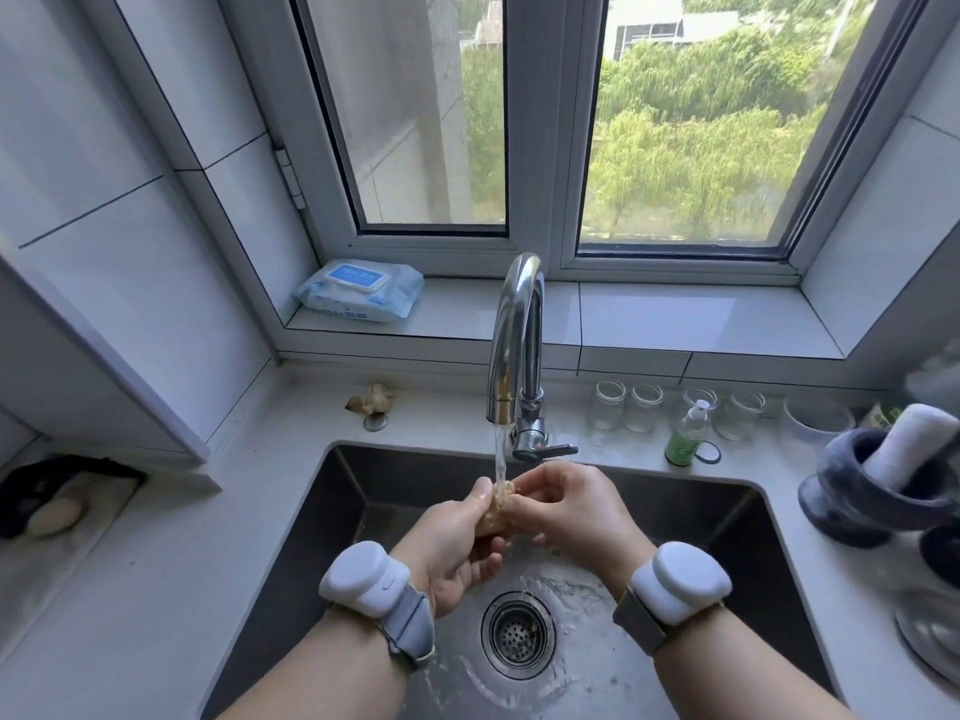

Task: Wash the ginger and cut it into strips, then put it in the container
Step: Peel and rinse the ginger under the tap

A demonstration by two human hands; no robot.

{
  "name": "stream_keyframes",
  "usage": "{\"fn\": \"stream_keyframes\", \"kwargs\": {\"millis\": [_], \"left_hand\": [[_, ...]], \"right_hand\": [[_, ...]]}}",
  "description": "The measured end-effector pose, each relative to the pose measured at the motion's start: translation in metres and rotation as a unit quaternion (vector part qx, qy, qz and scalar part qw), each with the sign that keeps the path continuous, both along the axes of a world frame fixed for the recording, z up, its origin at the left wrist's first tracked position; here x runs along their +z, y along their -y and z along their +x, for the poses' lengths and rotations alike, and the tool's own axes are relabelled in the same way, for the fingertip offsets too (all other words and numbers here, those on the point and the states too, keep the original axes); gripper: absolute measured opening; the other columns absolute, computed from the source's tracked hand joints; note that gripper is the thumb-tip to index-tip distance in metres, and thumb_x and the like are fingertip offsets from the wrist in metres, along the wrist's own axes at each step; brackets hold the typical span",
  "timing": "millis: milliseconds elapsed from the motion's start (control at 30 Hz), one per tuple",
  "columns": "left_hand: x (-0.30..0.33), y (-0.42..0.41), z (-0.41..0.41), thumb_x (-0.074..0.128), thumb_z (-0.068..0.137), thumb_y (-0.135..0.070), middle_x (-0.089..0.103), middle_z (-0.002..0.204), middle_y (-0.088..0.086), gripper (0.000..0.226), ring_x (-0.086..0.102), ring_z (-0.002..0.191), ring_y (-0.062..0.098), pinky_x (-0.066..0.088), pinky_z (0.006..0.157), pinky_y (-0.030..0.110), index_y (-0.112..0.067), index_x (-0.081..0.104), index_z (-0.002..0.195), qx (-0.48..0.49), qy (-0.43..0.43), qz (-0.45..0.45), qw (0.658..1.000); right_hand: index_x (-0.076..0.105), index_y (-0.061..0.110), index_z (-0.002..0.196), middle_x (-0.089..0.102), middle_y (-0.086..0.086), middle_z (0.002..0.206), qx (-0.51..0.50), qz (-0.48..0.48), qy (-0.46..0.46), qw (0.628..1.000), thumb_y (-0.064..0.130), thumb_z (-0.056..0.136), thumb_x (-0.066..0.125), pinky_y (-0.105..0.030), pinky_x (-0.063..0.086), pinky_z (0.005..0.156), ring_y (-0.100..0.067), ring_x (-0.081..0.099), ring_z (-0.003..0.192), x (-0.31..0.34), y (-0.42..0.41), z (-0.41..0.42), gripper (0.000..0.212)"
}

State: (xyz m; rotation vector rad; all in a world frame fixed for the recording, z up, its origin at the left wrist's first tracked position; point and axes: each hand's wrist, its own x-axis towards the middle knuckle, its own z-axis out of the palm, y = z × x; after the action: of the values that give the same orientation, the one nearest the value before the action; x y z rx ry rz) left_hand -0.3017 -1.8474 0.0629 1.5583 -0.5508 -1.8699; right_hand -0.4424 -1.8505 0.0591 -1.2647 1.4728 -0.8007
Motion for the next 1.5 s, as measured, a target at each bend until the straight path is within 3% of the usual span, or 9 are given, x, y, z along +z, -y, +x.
{"fn": "stream_keyframes", "kwargs": {"millis": [200,333,400,567,900,1067,1267,1333,1500], "left_hand": [[-0.003,0.002,0.0,0.046,0.098,-0.041,0.06,0.077,0.006,0.039,0.048,0.051,0.007,0.043,0.041,0.017,-0.008,0.066,0.1,-0.01,0.038,-0.028,0.999],[-0.001,-0.001,-0.005,0.045,0.099,-0.041,0.061,0.072,0.007,0.039,0.048,0.051,0.008,0.043,0.041,0.018,-0.007,0.064,0.091,-0.018,0.051,-0.044,0.998],[0.002,-0.002,-0.006,0.046,0.098,-0.04,0.06,0.071,0.008,0.039,0.049,0.05,0.009,0.043,0.039,0.018,-0.005,0.062,0.092,-0.018,0.032,-0.023,0.999],[0.001,0.001,0.004,0.049,0.096,-0.044,0.061,0.065,0.005,0.042,0.05,0.05,0.009,0.042,0.037,0.017,-0.006,0.065,0.096,-0.009,0.013,0.02,1.0],[-0.003,0.002,0.007,0.047,0.096,-0.045,0.058,0.068,0.004,0.04,0.048,0.047,0.007,0.042,0.04,0.017,-0.008,0.061,0.094,-0.057,0.09,-0.041,0.993],[-0.002,0.003,0.006,0.045,0.097,-0.046,0.058,0.068,0.006,0.043,0.048,0.047,0.008,0.041,0.039,0.018,-0.006,0.061,0.094,-0.079,0.107,-0.042,0.99],[0.002,0.005,0.013,0.048,0.094,-0.052,0.059,0.062,0.003,0.046,0.05,0.045,0.007,0.039,0.036,0.014,-0.008,0.062,0.093,-0.069,0.022,0.052,0.996],[0.001,0.005,0.014,0.049,0.093,-0.052,0.059,0.06,0.003,0.046,0.05,0.045,0.007,0.039,0.036,0.014,-0.008,0.062,0.089,-0.069,0.026,0.052,0.996],[-0.001,0.006,0.013,0.05,0.093,-0.052,0.058,0.061,0.003,0.047,0.05,0.045,0.008,0.04,0.036,0.016,-0.007,0.063,0.094,-0.067,0.059,0.019,0.996]], "right_hand": [[0.073,0.016,0.085,0.074,0.001,0.072,0.008,-0.06,-0.074,0.995,0.024,0.077,0.08,-0.024,0.058,0.064,-0.008,0.071,0.066,-0.002,-0.003,0.002,0.013],[0.068,0.02,0.076,0.067,0.006,0.066,-0.022,-0.102,-0.163,0.981,0.02,0.076,0.071,-0.013,0.046,0.058,-0.001,0.061,0.062,-0.007,-0.002,0.005,0.003],[0.069,0.021,0.073,0.066,0.005,0.063,-0.045,-0.099,-0.146,0.983,0.013,0.076,0.069,-0.012,0.046,0.056,0.0,0.06,0.059,-0.008,-0.002,0.003,0.008],[0.074,0.015,0.084,0.074,-0.004,0.072,-0.007,-0.02,-0.007,1.0,0.014,0.082,0.073,-0.032,0.061,0.064,-0.015,0.072,0.066,-0.004,-0.003,0.001,0.002],[0.07,0.023,0.085,0.071,0.008,0.072,0.038,-0.105,-0.138,0.984,0.037,0.078,0.075,-0.021,0.055,0.069,-0.002,0.066,0.069,-0.003,-0.005,0.002,0.017],[0.063,0.022,0.078,0.065,0.006,0.068,0.019,-0.121,-0.169,0.978,0.024,0.076,0.07,-0.018,0.049,0.059,-0.008,0.061,0.064,-0.003,-0.005,0.007,0.007],[0.072,0.019,0.084,0.074,-0.001,0.074,0.018,-0.041,-0.06,0.997,0.014,0.082,0.07,-0.029,0.06,0.07,-0.01,0.071,0.069,0.001,-0.001,0.002,0.006],[0.073,0.016,0.086,0.075,-0.004,0.077,0.029,-0.011,-0.013,0.999,0.02,0.081,0.077,-0.035,0.062,0.071,-0.016,0.074,0.073,0.004,-0.001,0.002,0.008],[0.073,0.014,0.085,0.075,-0.005,0.075,0.021,0.003,-0.008,1.0,0.026,0.077,0.082,-0.041,0.062,0.072,-0.02,0.074,0.073,0.003,-0.001,0.002,0.017]]}}
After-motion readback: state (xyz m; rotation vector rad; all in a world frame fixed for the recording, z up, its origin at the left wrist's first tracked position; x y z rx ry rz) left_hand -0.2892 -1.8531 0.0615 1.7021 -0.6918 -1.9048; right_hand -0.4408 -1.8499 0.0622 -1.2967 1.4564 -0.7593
